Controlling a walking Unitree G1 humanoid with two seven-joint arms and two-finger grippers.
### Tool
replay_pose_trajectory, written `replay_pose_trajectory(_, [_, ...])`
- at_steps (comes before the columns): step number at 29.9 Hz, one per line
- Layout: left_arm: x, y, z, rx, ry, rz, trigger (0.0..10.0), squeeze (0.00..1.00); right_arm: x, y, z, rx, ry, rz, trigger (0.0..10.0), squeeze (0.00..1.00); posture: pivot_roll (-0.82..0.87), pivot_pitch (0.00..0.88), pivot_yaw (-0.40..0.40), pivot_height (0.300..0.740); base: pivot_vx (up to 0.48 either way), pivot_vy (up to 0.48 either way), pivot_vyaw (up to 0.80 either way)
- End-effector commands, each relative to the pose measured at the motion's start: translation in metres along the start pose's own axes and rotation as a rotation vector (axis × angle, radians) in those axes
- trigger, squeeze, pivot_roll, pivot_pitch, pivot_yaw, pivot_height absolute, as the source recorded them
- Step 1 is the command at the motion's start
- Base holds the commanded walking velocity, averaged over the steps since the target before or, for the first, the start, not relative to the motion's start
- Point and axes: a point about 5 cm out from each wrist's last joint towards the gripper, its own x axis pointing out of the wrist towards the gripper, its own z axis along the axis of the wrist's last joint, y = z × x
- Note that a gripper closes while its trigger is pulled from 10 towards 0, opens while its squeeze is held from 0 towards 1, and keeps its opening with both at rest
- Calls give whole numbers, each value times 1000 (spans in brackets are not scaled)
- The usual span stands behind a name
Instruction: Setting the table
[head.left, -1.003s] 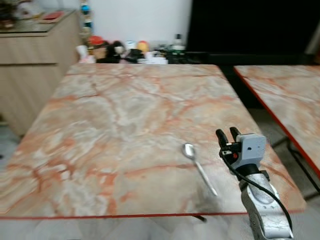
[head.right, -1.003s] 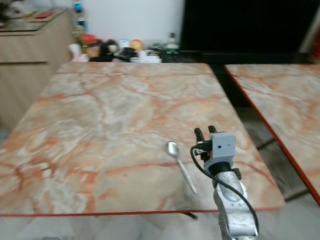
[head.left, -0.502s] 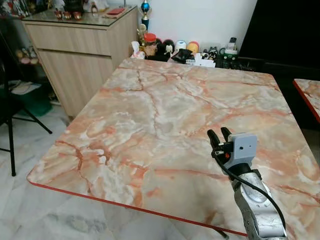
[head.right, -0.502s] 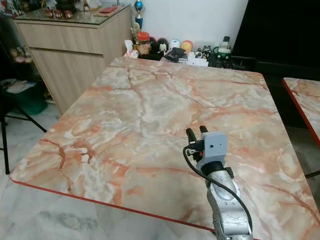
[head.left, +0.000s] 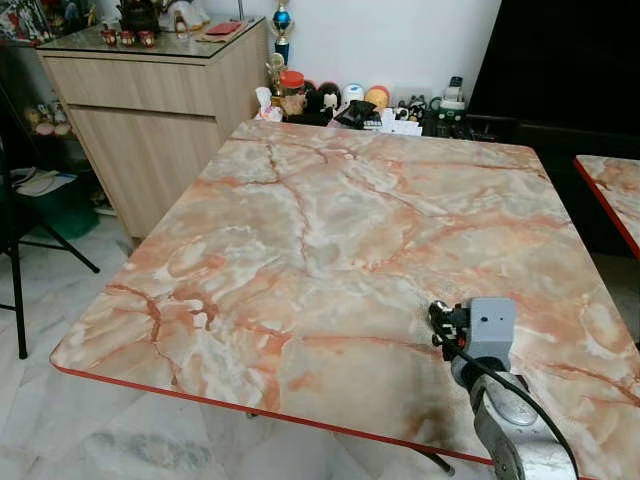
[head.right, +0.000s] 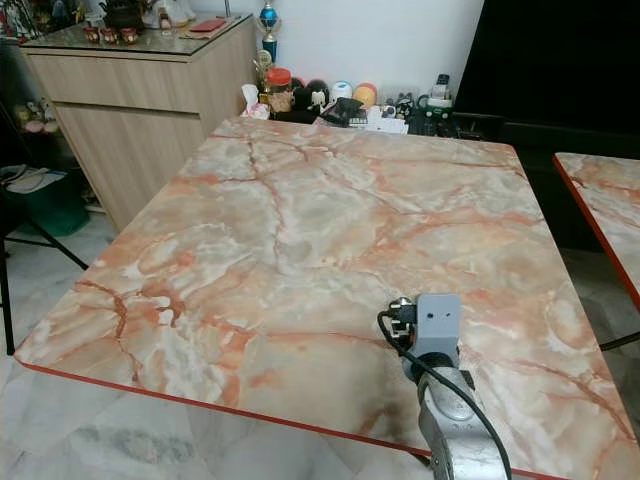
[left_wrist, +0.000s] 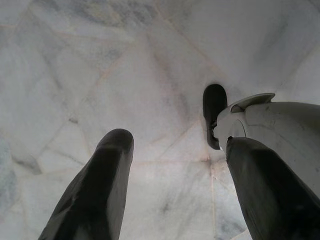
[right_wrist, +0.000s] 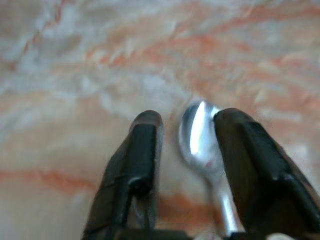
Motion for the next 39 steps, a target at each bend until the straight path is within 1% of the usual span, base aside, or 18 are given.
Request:
replay_pose_trajectory(1, [-1, 1, -6, 9, 16, -1, 10000, 0, -2, -3, -4, -14, 38, -10, 10000, 1000, -26, 91, -10, 740, 0, 0, 0])
replay_pose_trajectory(4, [-1, 1, -6, 11, 16, -2, 10000, 0, -3, -5, -3, -8, 49, -12, 10000, 1000, -29, 93, -9, 740, 0, 0, 0])
replay_pose_trajectory(5, [-1, 1, -7, 14, 18, -2, 10000, 0, -3, -5, -4, -7, 52, -7, 10000, 702, -29, 93, -9, 740, 0, 0, 0])
replay_pose_trajectory(6, [-1, 1, -7, 17, 19, -3, 10000, 0, -3, -6, -4, -6, 54, -3, 10000, 702, -29, 93, -9, 740, 0, 0, 0])
replay_pose_trajectory(7, [-1, 0, -7, 21, 21, -4, 10000, 0, -3, -7, -4, -13, 61, -8, 10000, 0, -28, 96, -7, 740, 0, 0, 0])
replay_pose_trajectory(12, [-1, 0, -8, 26, 21, -6, 10000, 0, -4, -9, -4, -18, 68, -12, 10000, 0, -28, 94, -5, 740, 0, 0, 0])
replay_pose_trajectory(24, [-1, 1, -6, 50, 17, -13, 10000, 0, -4, -19, -8, -25, 97, -44, 10000, 0, -31, 82, 4, 740, 0, 0, 0])
replay_pose_trajectory(30, [-1, 2, -5, 58, 14, -11, 10000, 0, -3, -18, -11, -18, 105, -31, 10000, 0, -30, 78, 6, 740, 0, 0, 0])
replay_pose_trajectory(33, [-2, 3, -5, 64, 14, -12, 10000, 0, -2, -16, -19, -7, 128, -32, 10000, 0, -25, 72, 10, 740, 0, 0, 0])
replay_pose_trajectory(39, [-2, 4, -5, 70, 17, -12, 10000, 0, -2, -14, -23, 3, 139, -19, 10000, 0, -25, 73, 13, 740, 0, 0, 0])
